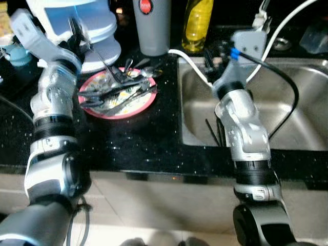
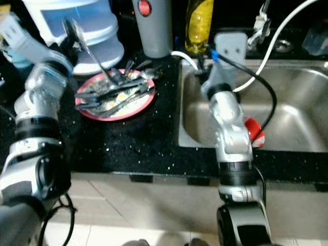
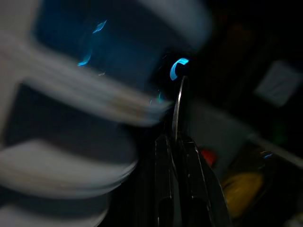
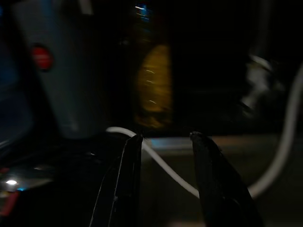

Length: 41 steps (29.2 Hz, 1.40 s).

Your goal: Kitchen organization

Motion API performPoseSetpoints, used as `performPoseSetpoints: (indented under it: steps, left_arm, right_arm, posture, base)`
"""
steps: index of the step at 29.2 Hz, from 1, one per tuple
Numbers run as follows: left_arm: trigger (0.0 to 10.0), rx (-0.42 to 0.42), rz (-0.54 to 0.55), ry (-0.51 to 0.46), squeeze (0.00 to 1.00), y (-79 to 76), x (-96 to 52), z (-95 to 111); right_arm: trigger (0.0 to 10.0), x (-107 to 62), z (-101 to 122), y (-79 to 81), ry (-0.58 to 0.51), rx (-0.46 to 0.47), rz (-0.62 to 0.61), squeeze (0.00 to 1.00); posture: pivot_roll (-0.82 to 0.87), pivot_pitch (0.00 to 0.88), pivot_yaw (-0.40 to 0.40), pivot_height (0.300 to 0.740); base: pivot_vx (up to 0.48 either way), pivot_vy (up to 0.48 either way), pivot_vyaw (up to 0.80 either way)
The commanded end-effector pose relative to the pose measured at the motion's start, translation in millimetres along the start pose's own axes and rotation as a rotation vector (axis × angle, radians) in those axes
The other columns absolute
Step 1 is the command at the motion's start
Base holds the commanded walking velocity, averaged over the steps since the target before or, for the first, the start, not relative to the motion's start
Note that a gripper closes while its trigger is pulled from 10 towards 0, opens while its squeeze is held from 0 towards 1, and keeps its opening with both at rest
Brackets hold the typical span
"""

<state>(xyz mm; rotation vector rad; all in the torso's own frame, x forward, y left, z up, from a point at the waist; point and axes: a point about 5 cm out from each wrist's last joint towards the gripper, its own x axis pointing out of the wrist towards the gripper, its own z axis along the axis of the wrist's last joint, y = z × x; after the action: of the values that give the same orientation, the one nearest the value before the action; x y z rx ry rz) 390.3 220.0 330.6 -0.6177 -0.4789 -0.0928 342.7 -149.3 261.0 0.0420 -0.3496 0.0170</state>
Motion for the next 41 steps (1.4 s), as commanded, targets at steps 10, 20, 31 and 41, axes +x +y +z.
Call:
performPoseSetpoints:
  steps: [10,20,31,41]
  left_arm:
    - [10.0,-0.006,-0.134,0.234,0.00,-42.9,14.6,-50.3]
    - [10.0,0.041,-0.387,0.669,0.00,-81.1,-23.5,-149.7]
    - [10.0,0.030,-0.517,0.820,0.62,-80.5,-58.8,-188.3]
    - [10.0,-0.061,-0.595,0.669,1.00,-83.5,-57.0,-171.1]
  right_arm:
    - [10.0,-3.9,14.4,-10.7,-0.042,-0.041,-0.043,0.00]
    - [10.0,-5.1,36.4,-25.6,-0.097,-0.139,-0.082,0.00]
    - [10.0,-4.1,32.7,-14.1,-0.086,-0.153,-0.044,0.00]
    - [10.0,-2.9,27.5,-5.5,-0.065,-0.131,-0.012,0.00]
  posture:
    - [-0.07,0.029,0.143,0.740]
    - [-0.11,0.099,0.120,0.740]
    - [-0.08,0.115,0.098,0.740]
    - [-0.05,0.118,0.085,0.740]
  base:
    - [0.000,0.000,0.00]
    - [0.000,0.000,0.00]
    - [0.000,0.000,0.00]
    - [0.000,0.000,0.00]
